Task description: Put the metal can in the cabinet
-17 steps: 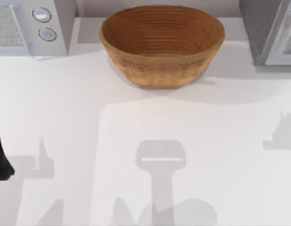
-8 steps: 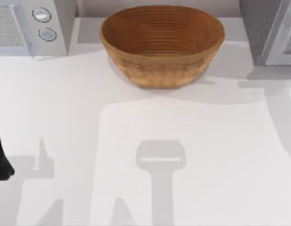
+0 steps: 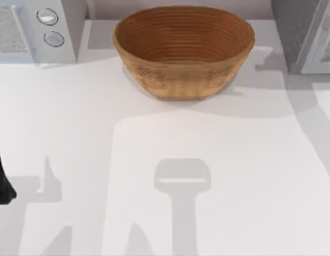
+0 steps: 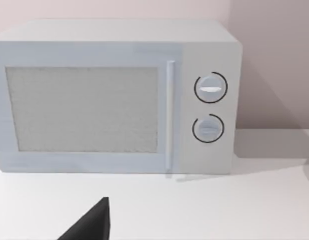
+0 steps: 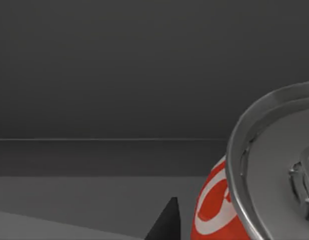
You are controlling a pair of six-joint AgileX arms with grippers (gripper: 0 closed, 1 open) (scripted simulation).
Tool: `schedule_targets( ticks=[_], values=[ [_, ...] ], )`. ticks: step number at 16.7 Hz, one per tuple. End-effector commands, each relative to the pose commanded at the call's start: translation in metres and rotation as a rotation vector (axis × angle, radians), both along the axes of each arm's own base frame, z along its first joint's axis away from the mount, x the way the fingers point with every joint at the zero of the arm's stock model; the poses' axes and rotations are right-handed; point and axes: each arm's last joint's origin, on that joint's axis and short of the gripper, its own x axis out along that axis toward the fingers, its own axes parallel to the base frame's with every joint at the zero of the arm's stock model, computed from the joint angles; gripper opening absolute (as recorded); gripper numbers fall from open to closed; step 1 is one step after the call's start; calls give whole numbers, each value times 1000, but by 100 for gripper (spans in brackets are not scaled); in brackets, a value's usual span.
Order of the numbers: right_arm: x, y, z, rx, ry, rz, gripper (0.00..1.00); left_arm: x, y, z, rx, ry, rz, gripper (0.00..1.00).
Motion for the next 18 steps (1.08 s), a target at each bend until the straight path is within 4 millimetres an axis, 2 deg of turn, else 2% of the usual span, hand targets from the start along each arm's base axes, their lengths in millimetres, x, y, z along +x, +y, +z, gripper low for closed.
schedule_targets(
  ticks=[6,8,11,15,18],
  values=[
    [1,-1,0,2,0,-3,0,0,0,0,0,0,0,100],
    [8,0,3,1,4,-5,0,0,0,0,0,0,0,100],
    [30,1,12,1,9,-9,0,0,0,0,0,0,0,100],
    [70,3,29,3,-3,-9,0,0,0,0,0,0,0,100],
    [101,2,35,4,-14,-7,0,0,0,0,0,0,0,100]
  ],
)
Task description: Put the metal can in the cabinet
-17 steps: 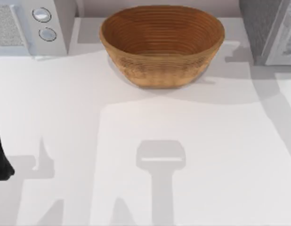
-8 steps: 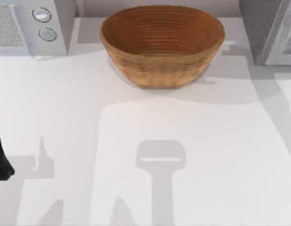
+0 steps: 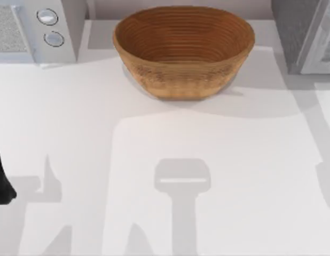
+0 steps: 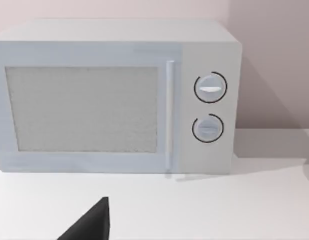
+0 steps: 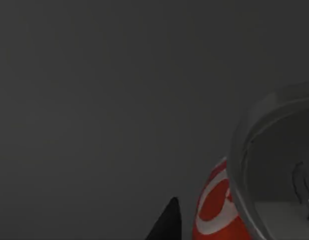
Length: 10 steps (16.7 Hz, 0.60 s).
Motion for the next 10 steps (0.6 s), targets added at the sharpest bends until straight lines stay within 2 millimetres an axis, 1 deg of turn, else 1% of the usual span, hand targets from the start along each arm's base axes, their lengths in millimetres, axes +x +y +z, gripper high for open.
schedule_targets(
  ticks=[3,6,8,10],
  values=[
    [26,-2,-3,0,-2,2,0,0,0,0,0,0,0,100],
    [44,-4,-11,-2,8,3,0,0,0,0,0,0,0,100],
    [50,-4,-15,-3,14,4,0,0,0,0,0,0,0,100],
    [50,-4,-15,-3,14,4,0,0,0,0,0,0,0,100]
  ],
)
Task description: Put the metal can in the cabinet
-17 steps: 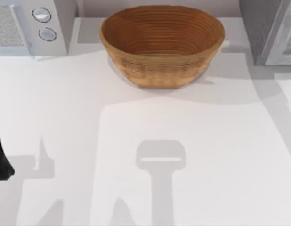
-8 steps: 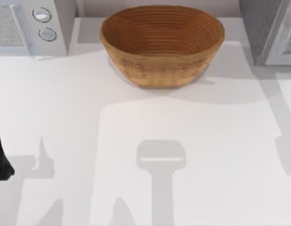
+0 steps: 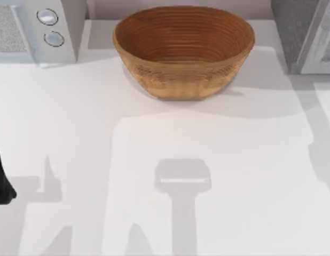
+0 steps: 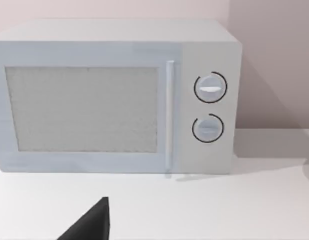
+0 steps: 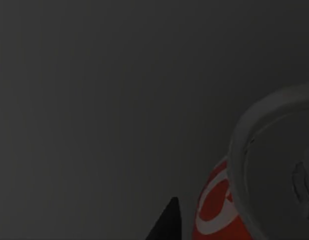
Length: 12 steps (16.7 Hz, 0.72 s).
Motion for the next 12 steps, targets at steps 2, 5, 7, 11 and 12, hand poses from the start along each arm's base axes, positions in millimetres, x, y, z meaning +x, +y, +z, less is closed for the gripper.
schedule_targets(
  ticks=[2,5,7,11,12],
  values=[
    [0,0,0,0,0,0,0,0,0,0,0,0,0,100],
    [0,0,0,0,0,0,23,0,0,0,0,0,0,100],
    [0,0,0,0,0,0,38,0,0,0,0,0,0,100],
    [0,0,0,0,0,0,68,0,0,0,0,0,0,100],
    [0,0,0,0,0,0,75,0,0,0,0,0,0,100]
  ],
)
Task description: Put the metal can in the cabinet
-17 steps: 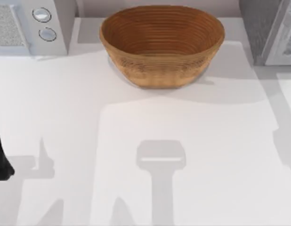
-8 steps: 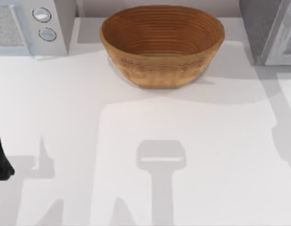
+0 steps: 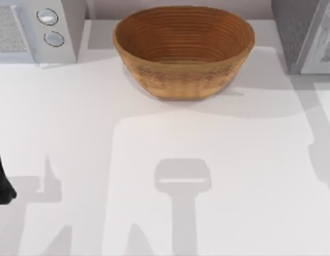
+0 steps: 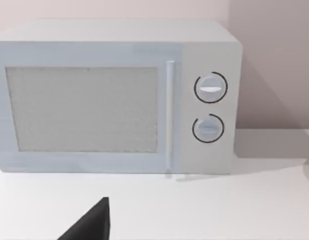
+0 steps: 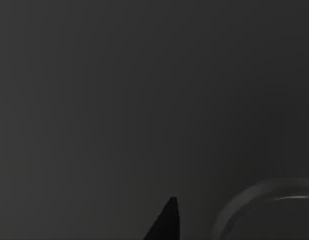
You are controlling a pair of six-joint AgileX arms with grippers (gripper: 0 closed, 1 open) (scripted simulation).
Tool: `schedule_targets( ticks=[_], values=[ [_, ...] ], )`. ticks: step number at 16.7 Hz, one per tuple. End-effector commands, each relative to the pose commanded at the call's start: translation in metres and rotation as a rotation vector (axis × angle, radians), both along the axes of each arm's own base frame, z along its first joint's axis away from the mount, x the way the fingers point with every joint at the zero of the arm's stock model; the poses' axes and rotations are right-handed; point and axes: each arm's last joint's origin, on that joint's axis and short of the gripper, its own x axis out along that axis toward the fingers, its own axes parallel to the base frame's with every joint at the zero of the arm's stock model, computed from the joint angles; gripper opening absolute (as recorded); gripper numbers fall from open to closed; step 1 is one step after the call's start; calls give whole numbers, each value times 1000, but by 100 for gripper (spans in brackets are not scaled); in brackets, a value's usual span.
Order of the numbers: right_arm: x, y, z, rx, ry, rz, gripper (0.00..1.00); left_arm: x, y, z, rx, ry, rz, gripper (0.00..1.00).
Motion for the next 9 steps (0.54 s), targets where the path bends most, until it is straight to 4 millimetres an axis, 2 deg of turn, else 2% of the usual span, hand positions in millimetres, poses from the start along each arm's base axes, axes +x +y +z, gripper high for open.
schedule_targets(
  ticks=[3,9],
  values=[
    [0,0,0,0,0,0,98,0,0,0,0,0,0,100],
    [0,0,0,0,0,0,100,0,0,0,0,0,0,100]
  ],
)
